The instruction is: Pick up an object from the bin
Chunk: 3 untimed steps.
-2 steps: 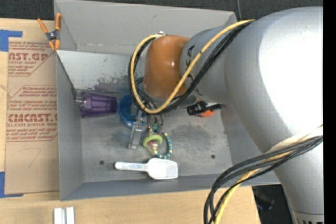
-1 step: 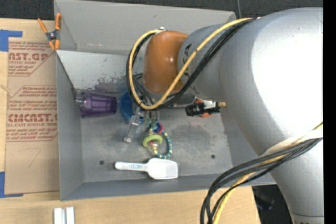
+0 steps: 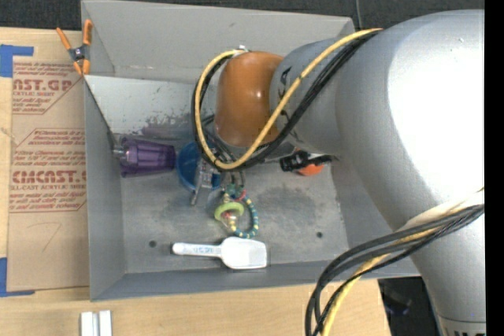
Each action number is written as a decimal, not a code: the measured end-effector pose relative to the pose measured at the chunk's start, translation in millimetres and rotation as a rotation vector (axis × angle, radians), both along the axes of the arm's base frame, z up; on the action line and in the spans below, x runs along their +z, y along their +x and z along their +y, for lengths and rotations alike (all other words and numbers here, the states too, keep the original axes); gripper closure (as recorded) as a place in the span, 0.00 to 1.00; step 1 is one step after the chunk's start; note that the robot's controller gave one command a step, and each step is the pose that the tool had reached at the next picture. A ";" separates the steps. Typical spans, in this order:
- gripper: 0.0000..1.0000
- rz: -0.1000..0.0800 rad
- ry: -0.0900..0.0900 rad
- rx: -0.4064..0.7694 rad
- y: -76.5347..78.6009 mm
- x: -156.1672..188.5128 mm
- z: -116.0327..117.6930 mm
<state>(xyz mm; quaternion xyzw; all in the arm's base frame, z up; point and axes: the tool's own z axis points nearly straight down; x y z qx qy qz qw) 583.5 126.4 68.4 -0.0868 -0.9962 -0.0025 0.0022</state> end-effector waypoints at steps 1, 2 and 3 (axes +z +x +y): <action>1.00 0.000 0.000 0.000 0.0 0.0 0.0; 1.00 0.000 0.000 0.000 -0.2 1.0 0.0; 1.00 0.002 0.000 0.000 -1.1 7.0 -0.1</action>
Offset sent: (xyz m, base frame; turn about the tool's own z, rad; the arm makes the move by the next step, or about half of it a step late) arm 0.0002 0.0000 0.0118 -0.0001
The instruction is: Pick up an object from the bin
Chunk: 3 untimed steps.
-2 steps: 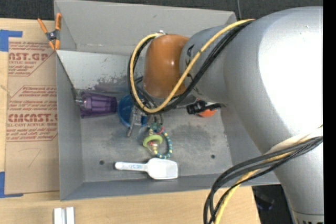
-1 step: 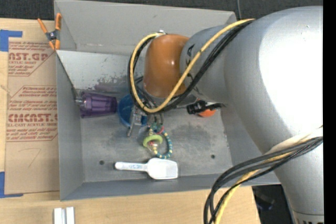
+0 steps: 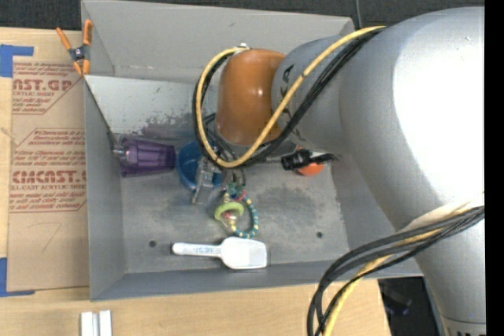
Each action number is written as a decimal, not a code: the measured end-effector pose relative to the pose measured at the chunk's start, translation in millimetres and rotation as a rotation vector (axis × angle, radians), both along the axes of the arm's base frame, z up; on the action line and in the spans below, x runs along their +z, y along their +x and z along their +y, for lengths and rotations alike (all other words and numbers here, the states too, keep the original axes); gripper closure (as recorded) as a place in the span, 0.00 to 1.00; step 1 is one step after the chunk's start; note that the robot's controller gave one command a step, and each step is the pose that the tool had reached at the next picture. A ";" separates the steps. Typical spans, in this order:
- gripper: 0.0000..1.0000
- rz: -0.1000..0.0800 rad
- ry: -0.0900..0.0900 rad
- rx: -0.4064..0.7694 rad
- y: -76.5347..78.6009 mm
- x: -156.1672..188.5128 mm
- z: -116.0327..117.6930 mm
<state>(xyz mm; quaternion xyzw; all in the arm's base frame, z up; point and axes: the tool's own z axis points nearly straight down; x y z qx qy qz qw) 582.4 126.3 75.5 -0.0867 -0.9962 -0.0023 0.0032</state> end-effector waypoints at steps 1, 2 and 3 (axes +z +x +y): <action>1.00 0.002 0.000 0.000 -0.6 12.7 -0.1; 1.00 0.007 0.000 0.000 -1.7 37.3 -0.1; 1.00 0.001 0.001 0.001 -0.3 57.1 0.3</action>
Offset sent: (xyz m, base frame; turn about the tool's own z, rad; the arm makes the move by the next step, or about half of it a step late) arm -0.0003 0.0000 0.1133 0.0001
